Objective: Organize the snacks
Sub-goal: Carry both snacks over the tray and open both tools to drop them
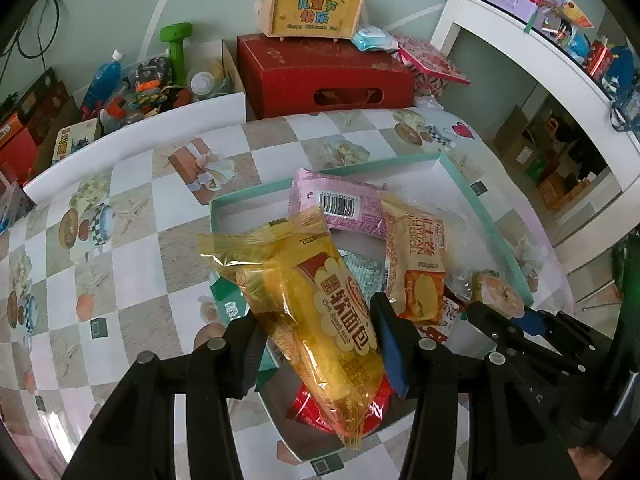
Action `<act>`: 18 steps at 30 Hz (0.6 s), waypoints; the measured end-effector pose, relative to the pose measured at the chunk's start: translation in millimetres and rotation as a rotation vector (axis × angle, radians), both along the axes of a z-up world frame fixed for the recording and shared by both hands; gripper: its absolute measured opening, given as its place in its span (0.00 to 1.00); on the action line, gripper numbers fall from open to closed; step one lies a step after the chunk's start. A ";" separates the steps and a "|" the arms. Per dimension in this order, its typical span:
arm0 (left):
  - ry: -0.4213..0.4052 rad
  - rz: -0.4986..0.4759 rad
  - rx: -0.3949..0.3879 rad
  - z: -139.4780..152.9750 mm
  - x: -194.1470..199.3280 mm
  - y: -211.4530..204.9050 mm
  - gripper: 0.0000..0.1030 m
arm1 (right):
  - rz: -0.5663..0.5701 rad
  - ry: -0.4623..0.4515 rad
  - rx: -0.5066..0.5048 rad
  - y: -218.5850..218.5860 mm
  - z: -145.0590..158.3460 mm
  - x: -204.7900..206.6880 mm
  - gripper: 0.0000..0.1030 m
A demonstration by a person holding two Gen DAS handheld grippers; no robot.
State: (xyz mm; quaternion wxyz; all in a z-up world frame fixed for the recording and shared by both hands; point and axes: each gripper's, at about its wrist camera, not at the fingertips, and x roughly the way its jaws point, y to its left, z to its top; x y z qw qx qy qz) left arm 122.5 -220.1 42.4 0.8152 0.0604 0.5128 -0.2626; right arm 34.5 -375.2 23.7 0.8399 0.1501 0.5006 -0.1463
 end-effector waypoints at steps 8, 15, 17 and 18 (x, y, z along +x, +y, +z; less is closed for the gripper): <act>0.007 -0.008 0.024 -7.2 11.6 -11.4 0.50 | 0.029 0.019 -0.008 2.9 -4.2 19.6 0.36; 0.010 -0.012 0.036 -11.1 19.1 -19.0 0.48 | 0.053 0.043 -0.016 4.7 -10.3 35.3 0.36; 0.009 -0.017 0.035 -10.5 19.7 -20.7 0.48 | 0.055 0.047 -0.014 4.7 -11.5 38.2 0.37; 0.008 -0.020 0.032 -9.6 19.8 -21.6 0.48 | 0.055 0.049 -0.015 4.9 -11.7 39.4 0.37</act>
